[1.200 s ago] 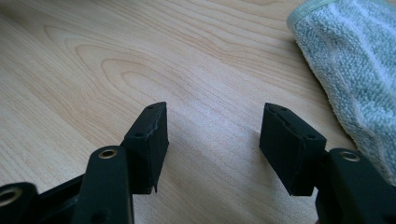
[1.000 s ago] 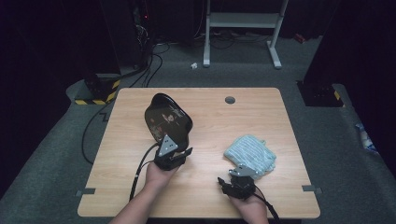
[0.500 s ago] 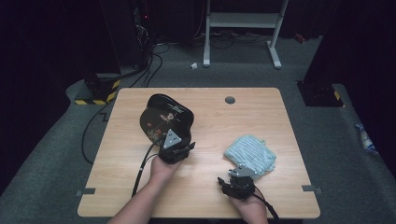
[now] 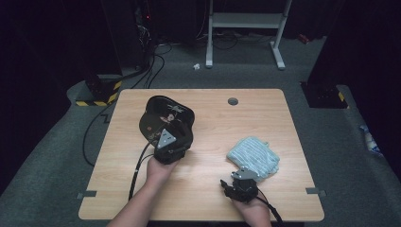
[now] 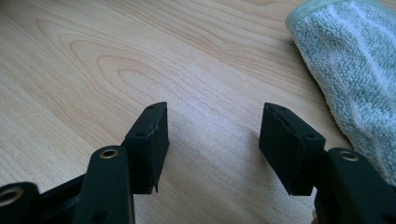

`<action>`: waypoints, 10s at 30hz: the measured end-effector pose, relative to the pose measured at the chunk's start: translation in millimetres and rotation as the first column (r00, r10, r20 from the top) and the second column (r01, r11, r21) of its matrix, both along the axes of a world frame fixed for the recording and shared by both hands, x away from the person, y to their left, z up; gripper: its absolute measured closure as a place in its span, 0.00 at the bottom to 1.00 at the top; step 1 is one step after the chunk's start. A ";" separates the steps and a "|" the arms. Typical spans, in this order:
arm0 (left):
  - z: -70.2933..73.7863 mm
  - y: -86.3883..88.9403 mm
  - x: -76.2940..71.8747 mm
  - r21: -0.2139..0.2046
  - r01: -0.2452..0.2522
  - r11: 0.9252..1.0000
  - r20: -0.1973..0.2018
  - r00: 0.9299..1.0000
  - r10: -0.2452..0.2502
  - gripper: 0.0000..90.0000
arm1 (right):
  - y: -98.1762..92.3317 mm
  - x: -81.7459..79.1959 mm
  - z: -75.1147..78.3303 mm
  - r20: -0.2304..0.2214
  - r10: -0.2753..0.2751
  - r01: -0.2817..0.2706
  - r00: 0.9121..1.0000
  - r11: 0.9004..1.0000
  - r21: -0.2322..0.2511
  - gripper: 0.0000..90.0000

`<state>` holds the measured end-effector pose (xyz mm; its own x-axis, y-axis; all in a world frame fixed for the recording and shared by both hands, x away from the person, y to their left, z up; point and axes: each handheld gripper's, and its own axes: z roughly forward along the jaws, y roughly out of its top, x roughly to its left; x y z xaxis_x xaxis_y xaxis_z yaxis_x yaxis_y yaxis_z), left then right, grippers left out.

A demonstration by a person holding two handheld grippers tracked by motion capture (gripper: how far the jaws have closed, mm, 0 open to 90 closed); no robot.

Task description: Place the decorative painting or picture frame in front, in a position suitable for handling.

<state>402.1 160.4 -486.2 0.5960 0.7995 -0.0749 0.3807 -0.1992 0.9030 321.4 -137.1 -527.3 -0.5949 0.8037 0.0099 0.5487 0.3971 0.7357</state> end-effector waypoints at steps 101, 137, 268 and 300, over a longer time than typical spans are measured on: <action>0.5 115.2 -39.4 -0.005 -0.145 0.989 0.034 0.989 0.145 0.64 | 1.3 1.9 -0.1 -0.004 0.027 -0.027 1.000 1.000 -0.001 0.39; 11.0 103.6 -46.7 -0.013 -0.207 0.978 0.011 0.978 0.207 0.42 | 5.1 2.9 -0.2 0.002 0.053 -0.053 0.999 0.998 -0.022 0.39; 23.6 59.6 -97.8 -0.099 -0.006 0.995 0.098 0.995 0.016 0.64 | 5.2 1.3 -0.1 0.006 0.049 -0.049 0.999 0.998 -0.030 0.39; -37.7 95.0 -116.0 0.096 0.102 0.990 -0.088 0.992 -0.093 0.38 | 3.2 2.2 0.1 -0.003 0.055 -0.055 0.998 0.998 -0.011 0.39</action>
